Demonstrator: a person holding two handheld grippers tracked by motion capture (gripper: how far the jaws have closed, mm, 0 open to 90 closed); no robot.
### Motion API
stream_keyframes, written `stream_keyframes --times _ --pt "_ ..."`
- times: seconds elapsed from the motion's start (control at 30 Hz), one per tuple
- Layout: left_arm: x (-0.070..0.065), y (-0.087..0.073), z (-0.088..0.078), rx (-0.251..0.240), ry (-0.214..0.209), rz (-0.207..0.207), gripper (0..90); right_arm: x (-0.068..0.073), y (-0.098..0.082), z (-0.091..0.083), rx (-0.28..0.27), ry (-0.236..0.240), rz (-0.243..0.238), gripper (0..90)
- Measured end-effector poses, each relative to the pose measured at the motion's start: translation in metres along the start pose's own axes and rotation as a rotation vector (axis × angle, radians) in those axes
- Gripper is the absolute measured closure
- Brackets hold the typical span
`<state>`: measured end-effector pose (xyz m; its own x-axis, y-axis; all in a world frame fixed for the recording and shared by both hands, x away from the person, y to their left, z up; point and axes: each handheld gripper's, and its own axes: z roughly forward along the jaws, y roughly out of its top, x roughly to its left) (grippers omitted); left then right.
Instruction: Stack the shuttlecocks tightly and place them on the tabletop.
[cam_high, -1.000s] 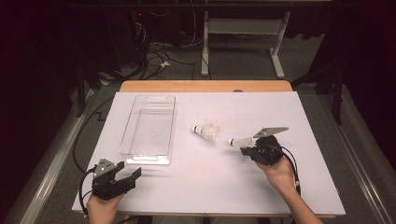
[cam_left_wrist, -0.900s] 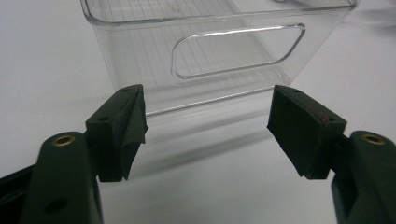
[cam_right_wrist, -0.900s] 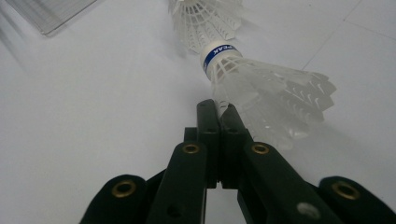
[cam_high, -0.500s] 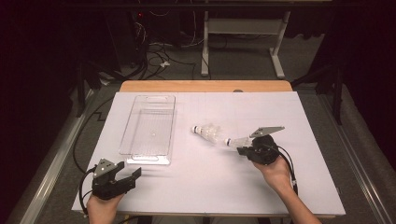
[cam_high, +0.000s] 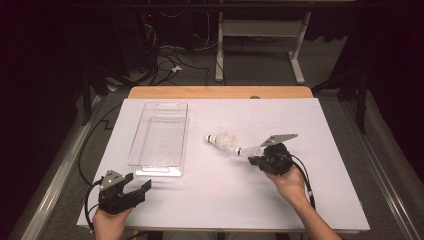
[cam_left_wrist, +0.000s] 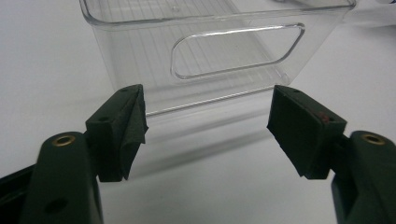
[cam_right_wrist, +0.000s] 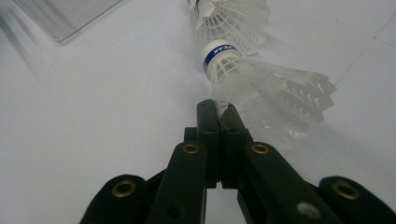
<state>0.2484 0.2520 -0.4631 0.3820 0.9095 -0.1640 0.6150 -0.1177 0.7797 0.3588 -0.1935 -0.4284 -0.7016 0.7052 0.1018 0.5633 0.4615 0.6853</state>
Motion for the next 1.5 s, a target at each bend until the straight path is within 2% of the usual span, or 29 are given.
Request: stream_keyframes --times 0.5,1.33,1.5 --pt "0.000 0.000 0.000 -0.002 -0.002 0.000 29.0 0.002 0.010 0.011 0.003 0.004 0.003 90.0" --pt "-0.001 0.000 0.000 0.000 0.001 0.008 28.8 0.000 0.027 0.032 0.018 -0.016 0.010 90.0" --pt "-0.001 0.000 0.000 -0.001 0.000 0.008 28.8 0.004 0.033 0.034 0.024 -0.045 -0.016 90.0"
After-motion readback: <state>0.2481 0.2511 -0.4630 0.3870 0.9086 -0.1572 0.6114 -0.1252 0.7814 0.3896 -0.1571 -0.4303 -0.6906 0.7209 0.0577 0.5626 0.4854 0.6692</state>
